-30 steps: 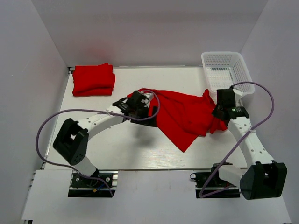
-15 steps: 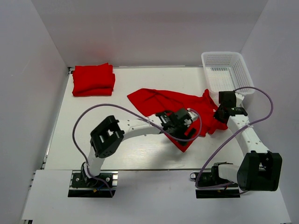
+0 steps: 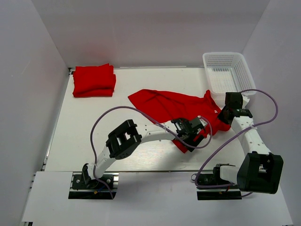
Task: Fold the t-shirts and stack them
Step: Flatten out the tshirt
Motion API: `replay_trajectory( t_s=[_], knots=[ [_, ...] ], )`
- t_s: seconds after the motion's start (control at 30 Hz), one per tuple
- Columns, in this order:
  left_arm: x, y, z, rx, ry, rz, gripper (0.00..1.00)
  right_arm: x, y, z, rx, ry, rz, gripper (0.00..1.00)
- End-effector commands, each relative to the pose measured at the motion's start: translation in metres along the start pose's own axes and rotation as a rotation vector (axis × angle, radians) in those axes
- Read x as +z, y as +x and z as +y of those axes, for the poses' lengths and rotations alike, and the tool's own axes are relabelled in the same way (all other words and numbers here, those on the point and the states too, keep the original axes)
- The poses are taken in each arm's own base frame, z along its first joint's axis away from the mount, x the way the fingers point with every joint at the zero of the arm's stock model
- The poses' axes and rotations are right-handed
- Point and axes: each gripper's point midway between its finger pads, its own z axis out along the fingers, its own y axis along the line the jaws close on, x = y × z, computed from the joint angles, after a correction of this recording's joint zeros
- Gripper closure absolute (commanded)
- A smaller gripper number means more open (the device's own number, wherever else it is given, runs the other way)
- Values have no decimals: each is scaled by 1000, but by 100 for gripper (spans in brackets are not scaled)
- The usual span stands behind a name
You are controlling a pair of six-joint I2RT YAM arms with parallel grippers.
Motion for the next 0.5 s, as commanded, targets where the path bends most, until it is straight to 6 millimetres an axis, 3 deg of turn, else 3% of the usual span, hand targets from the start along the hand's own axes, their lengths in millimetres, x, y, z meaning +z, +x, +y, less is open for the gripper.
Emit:
replay_trajectory(
  t_s=[0.0, 0.2, 0.33, 0.47],
  knots=[
    [-2, 26, 8, -35, -39, 67, 6, -2, -5, 6, 5, -46, -22, 100],
    [-10, 70, 24, -47, -134, 155, 9, -2, -5, 5, 15, -55, -18, 100],
    [-12, 85, 19, -41, -158, 177, 15, -1, -5, 5, 18, -60, -18, 100],
    [-22, 99, 27, -94, -243, 223, 16, -2, -6, 8, 17, -76, -16, 100]
  ],
)
